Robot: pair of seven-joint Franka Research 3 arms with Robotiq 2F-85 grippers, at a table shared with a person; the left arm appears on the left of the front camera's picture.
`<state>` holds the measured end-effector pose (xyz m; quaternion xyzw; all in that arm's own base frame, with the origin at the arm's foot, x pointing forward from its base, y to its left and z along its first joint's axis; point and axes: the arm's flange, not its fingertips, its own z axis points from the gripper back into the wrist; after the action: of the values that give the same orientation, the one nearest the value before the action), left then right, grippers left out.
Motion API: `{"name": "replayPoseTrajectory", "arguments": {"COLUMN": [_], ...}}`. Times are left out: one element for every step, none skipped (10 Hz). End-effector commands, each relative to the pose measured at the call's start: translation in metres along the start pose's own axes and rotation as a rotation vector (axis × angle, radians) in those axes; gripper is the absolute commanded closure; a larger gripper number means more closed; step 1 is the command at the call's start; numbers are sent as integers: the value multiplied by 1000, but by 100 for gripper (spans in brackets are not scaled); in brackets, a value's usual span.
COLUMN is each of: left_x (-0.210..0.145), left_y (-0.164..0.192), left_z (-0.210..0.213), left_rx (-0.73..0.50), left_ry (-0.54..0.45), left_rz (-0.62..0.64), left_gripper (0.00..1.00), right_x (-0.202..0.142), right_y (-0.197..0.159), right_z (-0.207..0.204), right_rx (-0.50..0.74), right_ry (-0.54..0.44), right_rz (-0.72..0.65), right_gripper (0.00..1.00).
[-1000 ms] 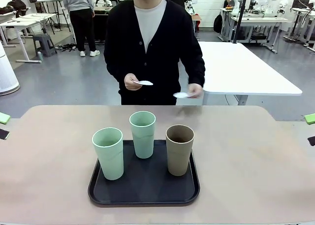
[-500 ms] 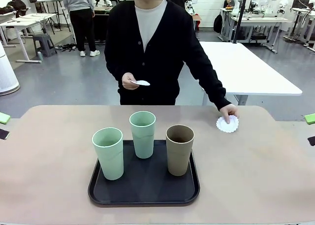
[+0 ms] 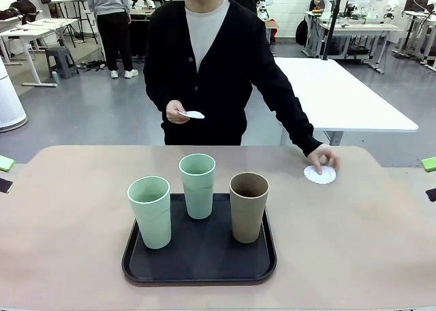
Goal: Place coasters on the table and set cups on them.
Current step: Pick up one Reusable plastic cup and place it on a coaster set by the human.
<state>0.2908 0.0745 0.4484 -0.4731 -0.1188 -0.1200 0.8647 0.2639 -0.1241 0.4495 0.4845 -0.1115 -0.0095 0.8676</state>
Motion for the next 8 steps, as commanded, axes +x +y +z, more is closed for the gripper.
{"name": "replayPoseTrajectory", "arguments": {"left_x": [2, 2, 2, 2, 2, 2, 2, 2], "left_y": [-1, -1, -1, -1, -1, -1, -1, -1], "left_z": [-2, -2, -2, -2, -2, -2, -2, -2], "left_rx": [-12, -12, -12, -12, -12, -12, -12, -12], "left_ry": [-2, -2, -2, -2, -2, -2, -2, -2], "left_rz": [-6, -6, -6, -6, -6, -6, -6, -6], "left_gripper": [0, 0, 0, 0, 0, 0, 0, 0], "right_x": [0, 0, 0, 0, 0, 0, 0, 17], "right_y": [0, 0, 0, 0, 0, 0, 0, 11], "right_z": [0, 0, 0, 0, 0, 0, 0, -2], "right_rx": [4, 4, 4, 4, 4, 4, 0, -65], "right_ry": [-2, -2, -2, -2, -2, -2, 0, 140], "right_rz": [-2, -2, -2, -2, -2, -2, 0, 242], "right_gripper": [0, 0, 0, 0, 0, 0, 0, 0]}}
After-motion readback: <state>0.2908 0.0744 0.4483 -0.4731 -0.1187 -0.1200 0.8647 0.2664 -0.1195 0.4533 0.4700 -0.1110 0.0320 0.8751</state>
